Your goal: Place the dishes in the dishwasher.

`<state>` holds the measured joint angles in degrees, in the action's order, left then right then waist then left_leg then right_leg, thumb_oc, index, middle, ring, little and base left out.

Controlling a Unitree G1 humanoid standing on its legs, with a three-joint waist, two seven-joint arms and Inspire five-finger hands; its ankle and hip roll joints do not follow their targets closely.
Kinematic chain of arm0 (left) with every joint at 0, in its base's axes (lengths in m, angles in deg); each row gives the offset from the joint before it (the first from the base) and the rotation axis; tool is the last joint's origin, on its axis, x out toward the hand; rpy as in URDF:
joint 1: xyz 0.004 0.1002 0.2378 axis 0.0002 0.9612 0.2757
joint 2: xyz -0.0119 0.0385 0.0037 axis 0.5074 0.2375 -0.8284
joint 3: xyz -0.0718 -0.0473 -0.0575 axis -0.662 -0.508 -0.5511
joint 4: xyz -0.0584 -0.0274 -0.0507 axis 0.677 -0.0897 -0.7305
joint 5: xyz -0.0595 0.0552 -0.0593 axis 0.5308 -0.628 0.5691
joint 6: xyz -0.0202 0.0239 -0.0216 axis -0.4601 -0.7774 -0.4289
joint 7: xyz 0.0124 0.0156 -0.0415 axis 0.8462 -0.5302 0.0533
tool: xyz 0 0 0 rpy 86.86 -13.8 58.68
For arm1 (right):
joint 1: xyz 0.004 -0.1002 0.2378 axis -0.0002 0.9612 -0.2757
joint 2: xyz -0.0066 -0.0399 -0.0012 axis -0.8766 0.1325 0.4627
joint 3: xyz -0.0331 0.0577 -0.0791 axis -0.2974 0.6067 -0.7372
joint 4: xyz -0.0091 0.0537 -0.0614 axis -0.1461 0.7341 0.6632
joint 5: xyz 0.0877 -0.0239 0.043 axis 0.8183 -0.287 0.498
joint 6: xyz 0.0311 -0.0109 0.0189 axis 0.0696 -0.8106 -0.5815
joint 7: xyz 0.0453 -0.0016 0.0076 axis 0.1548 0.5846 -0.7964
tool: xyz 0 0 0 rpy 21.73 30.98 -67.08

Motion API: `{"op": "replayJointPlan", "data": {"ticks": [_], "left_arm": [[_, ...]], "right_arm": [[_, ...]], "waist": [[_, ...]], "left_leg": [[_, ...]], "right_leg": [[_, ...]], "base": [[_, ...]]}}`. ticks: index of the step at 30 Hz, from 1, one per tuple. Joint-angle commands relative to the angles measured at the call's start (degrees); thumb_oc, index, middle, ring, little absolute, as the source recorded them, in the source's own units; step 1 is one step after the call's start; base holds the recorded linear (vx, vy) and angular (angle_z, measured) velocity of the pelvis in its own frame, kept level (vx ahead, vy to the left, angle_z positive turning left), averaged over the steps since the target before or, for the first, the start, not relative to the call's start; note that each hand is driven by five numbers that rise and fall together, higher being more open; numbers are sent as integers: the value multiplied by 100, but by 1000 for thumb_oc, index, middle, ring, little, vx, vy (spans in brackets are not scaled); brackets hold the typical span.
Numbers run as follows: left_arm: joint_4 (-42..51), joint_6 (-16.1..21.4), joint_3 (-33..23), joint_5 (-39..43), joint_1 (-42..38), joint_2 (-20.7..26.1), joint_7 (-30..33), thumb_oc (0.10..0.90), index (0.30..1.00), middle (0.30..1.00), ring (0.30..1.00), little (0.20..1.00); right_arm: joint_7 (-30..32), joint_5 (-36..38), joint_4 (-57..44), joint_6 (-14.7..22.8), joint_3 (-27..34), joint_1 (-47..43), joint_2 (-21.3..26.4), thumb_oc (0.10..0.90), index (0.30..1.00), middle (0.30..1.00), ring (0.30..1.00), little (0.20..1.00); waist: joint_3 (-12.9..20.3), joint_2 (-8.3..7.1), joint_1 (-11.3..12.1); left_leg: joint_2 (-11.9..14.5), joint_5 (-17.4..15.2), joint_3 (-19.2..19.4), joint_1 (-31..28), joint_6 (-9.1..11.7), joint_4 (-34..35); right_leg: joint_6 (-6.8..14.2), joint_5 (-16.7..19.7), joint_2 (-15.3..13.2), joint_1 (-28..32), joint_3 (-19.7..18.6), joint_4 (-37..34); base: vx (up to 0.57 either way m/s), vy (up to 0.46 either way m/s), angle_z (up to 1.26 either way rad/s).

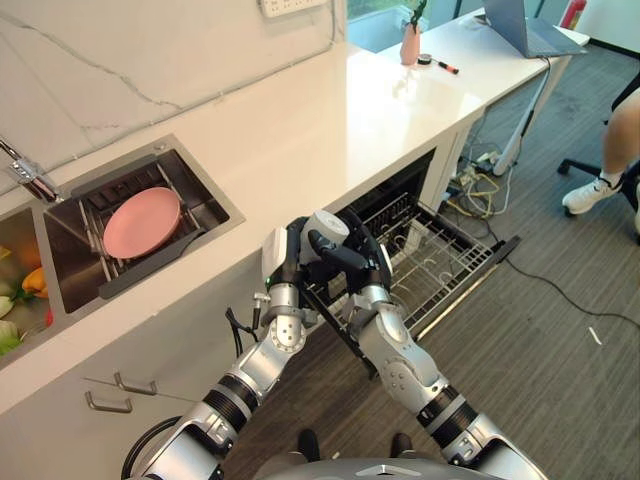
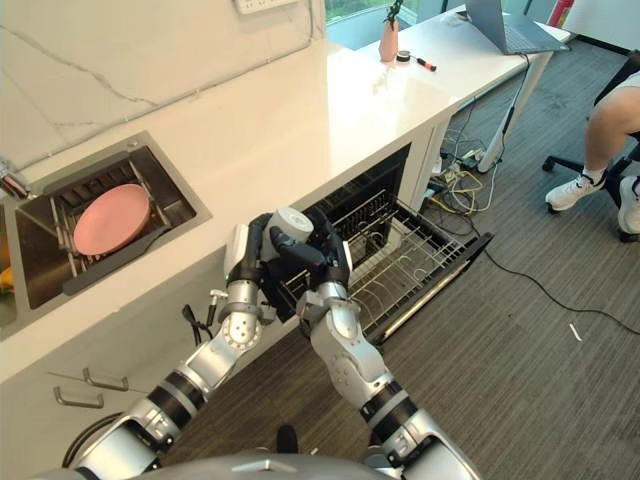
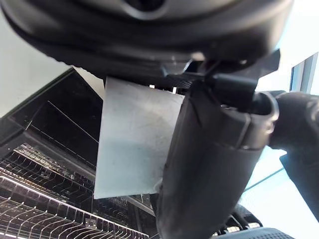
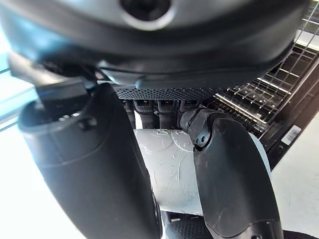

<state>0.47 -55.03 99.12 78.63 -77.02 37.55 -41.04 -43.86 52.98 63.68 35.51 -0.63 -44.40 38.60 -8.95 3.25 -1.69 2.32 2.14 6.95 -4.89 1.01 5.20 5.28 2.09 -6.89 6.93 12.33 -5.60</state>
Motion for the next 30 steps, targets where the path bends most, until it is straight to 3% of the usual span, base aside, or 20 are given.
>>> {"op": "replayJointPlan", "data": {"ticks": [1, 7, 27, 28, 29, 30], "left_arm": [[-252, 508, 191, -222, -1434, -84, 182, 400, 300, 300, 300, 300], [-312, 465, 284, -286, -1454, -124, 62, 400, 300, 300, 300, 300], [25, 732, 692, -66, -1613, -302, -446, 400, 300, 300, 300, 300], [65, 766, 710, -51, -1639, -309, -470, 400, 300, 300, 300, 300], [108, 798, 742, -18, -1646, -318, -517, 400, 300, 300, 300, 300], [112, 817, 768, 13, -1664, -326, -564, 400, 300, 300, 300, 300]], "right_arm": [[-233, 281, 228, 392, -143, -701, -828, 800, 900, 900, 900, 900], [-366, 1191, 510, 512, -157, -743, -1024, 800, 900, 900, 900, 900], [-830, 1575, 1088, 632, -16, -1404, -1165, 800, 900, 900, 900, 900], [-899, 1624, 1114, 652, 12, -1431, -1175, 773, 860, 860, 860, 860], [-982, 1689, 1146, 669, 28, -1445, -1178, 709, 764, 764, 764, 764], [-1055, 1749, 1167, 679, 49, -1465, -1171, 568, 552, 552, 552, 552]], "waist": [[329, -416, 146], [348, -428, 181], [373, -410, 311], [369, -412, 316], [368, -415, 322], [369, -419, 325]], "left_leg": [[92, -597, -182, -372, 140, -20], [102, -605, -213, -379, 160, -20], [104, -584, -337, -339, 170, -20], [105, -582, -339, -338, 171, -20], [109, -578, -342, -331, 174, -20], [109, -578, -347, -324, 176, -20]], "right_leg": [[448, 113, -462, -111, 83, 129], [441, 90, -453, -88, 120, 111], [447, 42, -457, -65, 234, 73], [450, 38, -459, -66, 242, 71], [453, 32, -459, -67, 249, 71], [456, 28, -459, -69, 261, 71]], "base": [[0, 0, 0], [1, -1, 1], [3, -3, 3], [1, -5, 3], [0, -9, 3], [0, 0, 0]]}}
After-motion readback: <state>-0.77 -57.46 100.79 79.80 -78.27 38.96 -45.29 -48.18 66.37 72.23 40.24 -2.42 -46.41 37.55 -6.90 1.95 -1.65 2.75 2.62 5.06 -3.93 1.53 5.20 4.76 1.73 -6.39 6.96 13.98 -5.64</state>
